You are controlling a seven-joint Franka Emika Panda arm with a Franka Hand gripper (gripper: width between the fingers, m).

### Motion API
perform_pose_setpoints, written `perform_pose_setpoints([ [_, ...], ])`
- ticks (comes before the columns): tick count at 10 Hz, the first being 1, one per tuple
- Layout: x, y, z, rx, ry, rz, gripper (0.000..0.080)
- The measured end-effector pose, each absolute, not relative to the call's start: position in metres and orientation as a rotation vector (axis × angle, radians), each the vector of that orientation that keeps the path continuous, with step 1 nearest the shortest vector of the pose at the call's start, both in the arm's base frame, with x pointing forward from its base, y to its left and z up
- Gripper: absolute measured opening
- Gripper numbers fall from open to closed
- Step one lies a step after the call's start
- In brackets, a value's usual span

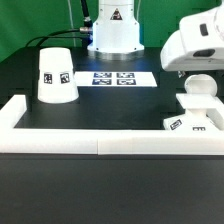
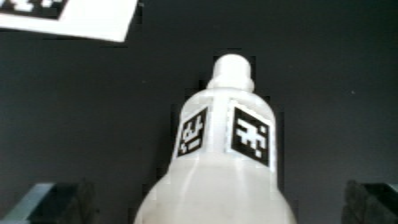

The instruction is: Assemble lamp

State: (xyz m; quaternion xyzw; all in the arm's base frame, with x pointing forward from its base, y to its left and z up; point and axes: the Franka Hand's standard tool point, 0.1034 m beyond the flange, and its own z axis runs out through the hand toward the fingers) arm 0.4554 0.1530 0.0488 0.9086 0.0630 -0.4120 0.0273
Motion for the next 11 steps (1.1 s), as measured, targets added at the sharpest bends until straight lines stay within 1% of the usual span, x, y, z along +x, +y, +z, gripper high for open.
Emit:
perform_pose_setpoints([
  [1,0.453,0.151,0.047,2.750,0.192,-1.372,0.0698],
  [3,0.454,0.151,0.040,2.701,0.192,-1.458,0.0698],
  [5,0.458,0.151,0.036,2.714,0.191,-1.438,0.0698],
  [11,0.461,0.153,0.013,2.749,0.185,-1.386,0.0698],
])
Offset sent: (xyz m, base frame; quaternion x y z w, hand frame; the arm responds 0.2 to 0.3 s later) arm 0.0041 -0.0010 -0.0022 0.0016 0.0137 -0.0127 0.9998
